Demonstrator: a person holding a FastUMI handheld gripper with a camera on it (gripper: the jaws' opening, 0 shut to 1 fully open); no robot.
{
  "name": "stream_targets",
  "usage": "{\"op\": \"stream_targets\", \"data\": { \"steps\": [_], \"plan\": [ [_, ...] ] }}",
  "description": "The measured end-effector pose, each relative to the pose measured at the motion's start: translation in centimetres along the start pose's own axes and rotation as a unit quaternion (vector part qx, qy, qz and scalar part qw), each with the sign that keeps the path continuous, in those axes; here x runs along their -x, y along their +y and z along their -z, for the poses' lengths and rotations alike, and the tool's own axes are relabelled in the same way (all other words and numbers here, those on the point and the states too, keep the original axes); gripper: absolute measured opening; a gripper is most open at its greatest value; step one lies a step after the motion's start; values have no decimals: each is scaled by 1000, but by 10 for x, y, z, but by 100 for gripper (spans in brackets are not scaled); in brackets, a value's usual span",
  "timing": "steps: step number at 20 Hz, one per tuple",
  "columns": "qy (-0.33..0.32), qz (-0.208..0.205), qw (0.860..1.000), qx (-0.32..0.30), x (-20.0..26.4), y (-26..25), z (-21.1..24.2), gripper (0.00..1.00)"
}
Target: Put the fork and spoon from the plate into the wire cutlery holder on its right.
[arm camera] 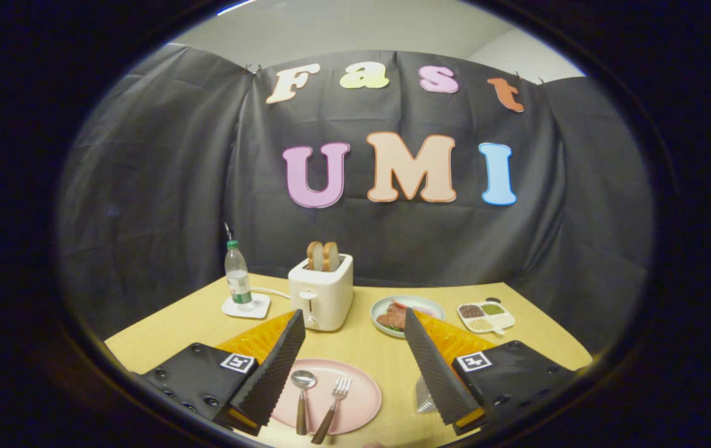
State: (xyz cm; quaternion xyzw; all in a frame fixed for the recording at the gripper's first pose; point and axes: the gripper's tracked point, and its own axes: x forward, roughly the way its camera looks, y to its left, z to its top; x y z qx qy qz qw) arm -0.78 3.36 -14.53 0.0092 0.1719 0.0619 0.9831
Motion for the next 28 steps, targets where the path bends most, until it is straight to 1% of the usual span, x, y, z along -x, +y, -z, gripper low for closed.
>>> {"op": "stream_targets", "data": {
  "steps": [9,12,17,20,23,28],
  "plan": [
    [91,-16,996,13,-15,8,73,100],
    [116,-14,993,19,-19,7,95,100],
    [168,-15,985,30,-22,6,133,100],
    [207,-6,977,49,-22,1,160,100],
    [234,-12,971,53,-23,4,176,100],
    [261,-21,962,75,-22,9,193,100]
  ]
}}
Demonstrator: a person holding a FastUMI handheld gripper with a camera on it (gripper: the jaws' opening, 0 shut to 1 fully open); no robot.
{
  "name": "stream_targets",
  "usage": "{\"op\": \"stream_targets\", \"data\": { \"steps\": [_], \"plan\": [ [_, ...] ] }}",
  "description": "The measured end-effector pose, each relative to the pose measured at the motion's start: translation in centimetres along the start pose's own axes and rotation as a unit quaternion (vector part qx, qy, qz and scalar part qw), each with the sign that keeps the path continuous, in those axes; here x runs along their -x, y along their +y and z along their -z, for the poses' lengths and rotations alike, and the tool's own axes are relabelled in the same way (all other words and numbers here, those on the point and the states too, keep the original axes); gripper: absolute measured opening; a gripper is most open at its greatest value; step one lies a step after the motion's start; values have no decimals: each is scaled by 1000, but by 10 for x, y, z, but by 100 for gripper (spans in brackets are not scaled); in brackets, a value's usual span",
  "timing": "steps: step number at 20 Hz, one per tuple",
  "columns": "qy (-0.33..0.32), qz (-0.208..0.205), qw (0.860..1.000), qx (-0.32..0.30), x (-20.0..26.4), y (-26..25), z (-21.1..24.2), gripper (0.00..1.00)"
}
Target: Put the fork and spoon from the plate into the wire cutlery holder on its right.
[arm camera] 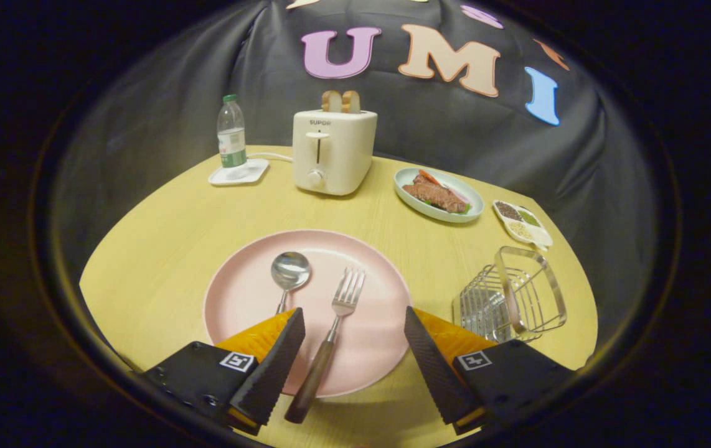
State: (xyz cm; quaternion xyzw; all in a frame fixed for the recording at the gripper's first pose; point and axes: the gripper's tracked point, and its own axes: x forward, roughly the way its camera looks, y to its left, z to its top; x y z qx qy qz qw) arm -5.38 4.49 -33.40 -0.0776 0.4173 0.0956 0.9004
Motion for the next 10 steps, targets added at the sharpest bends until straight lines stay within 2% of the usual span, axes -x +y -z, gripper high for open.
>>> {"op": "stream_targets", "data": {
  "steps": [5,10],
  "plan": [
    [22,4,1000,19,-7,0,11,100],
    [47,-11,999,24,-10,9,23,74]
  ]
}}
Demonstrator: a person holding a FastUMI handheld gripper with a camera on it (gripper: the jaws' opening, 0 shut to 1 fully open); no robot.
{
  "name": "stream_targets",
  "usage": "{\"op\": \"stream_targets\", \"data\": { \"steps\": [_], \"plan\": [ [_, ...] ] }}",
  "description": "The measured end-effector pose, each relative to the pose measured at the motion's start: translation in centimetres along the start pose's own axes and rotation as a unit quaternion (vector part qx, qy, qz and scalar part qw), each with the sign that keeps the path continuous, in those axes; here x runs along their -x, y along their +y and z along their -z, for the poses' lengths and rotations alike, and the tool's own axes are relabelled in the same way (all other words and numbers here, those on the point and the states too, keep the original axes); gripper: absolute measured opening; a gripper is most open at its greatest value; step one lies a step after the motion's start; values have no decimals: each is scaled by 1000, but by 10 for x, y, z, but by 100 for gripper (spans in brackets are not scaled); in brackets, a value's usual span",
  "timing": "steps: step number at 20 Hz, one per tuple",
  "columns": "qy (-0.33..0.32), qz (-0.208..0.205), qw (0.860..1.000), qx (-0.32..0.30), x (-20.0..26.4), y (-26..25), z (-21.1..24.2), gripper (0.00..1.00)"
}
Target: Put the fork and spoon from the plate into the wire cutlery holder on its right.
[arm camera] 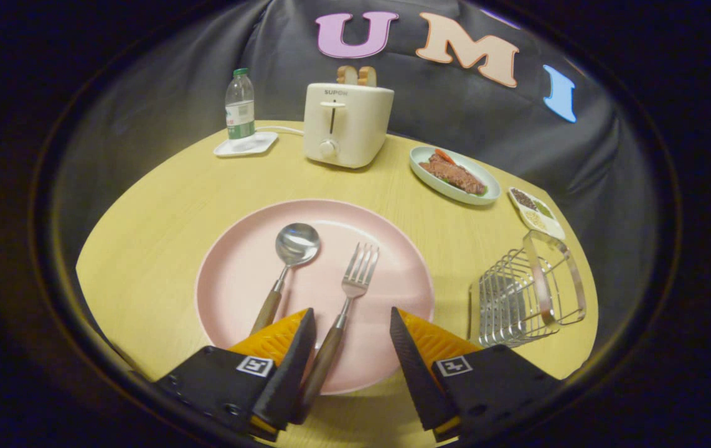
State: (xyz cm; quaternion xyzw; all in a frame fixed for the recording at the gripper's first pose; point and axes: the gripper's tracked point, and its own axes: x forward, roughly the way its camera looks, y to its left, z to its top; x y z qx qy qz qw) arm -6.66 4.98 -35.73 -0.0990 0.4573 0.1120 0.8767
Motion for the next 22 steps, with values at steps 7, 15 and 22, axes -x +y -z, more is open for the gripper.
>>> {"op": "stream_targets", "data": {
  "steps": [7,15,22],
  "plan": [
    [12,-10,1000,-5,0,7,3,38],
    [31,-12,999,-27,-3,2,6,13],
    [48,-35,998,-2,5,0,8,8]
  ]
}}
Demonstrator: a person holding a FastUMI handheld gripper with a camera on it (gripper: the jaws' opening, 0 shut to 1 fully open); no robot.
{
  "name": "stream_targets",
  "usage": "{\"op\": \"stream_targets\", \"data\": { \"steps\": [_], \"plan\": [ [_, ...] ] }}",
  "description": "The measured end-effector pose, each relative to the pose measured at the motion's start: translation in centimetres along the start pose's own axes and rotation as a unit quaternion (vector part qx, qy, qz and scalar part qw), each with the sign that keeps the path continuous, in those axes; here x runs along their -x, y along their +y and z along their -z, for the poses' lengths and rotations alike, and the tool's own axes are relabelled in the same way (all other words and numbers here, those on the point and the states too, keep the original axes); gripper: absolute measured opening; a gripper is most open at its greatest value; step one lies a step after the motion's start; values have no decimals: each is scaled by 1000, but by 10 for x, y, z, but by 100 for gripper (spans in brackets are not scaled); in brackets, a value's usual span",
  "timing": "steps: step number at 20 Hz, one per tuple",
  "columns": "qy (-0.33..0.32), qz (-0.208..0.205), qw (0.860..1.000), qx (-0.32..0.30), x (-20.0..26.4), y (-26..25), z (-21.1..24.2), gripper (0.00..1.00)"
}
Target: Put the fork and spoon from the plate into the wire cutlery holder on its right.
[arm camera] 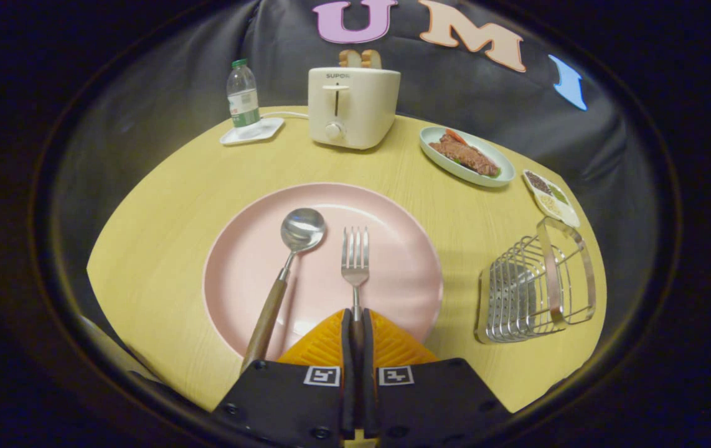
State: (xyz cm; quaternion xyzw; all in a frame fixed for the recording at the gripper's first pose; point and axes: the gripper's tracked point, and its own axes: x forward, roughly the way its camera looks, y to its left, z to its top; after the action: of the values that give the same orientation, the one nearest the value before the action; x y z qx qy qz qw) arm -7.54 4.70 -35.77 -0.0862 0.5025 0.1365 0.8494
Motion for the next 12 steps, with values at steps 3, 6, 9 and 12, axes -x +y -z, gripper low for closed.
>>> {"op": "stream_targets", "data": {
  "steps": [3,6,9,12],
  "plan": [
    [4,-7,1000,-1,6,-4,1,7],
    [15,-13,1000,2,12,-9,4,5],
    [23,-22,999,21,25,-12,-2,5],
    [24,-32,998,44,45,-20,-10,5]
  ]
}}
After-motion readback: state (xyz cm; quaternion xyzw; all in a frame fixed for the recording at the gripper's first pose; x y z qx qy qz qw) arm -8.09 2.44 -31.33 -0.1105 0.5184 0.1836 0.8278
